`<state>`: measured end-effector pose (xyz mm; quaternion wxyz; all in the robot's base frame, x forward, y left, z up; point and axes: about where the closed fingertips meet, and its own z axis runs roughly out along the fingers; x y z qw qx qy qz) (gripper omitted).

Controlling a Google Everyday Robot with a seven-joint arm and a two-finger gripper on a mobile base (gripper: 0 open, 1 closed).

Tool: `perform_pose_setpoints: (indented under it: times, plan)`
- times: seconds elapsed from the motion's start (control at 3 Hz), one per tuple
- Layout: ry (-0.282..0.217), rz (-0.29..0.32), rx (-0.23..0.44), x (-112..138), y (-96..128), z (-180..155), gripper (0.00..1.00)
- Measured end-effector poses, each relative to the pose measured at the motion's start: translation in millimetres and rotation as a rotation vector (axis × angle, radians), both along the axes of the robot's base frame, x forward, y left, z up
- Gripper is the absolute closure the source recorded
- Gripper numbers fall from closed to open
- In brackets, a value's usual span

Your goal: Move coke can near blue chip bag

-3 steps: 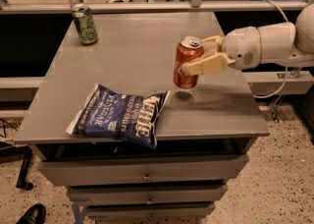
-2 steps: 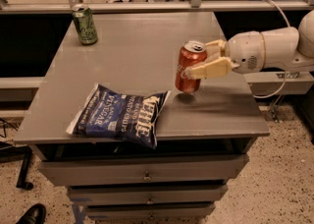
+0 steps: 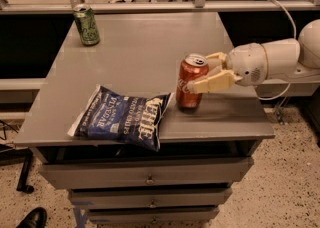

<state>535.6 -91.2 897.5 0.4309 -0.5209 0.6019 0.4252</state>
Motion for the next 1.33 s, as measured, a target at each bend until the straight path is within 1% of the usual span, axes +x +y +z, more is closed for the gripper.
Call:
perform_pose_setpoints:
  times: [0.67, 1.0, 1.33]
  plan:
    - [0.006, 0.089, -0.009, -16, 4, -18, 0.35]
    - [0.006, 0.122, -0.01, -21, 6, -22, 0.13]
    - [0.008, 0.144, -0.013, -23, 7, -25, 0.0]
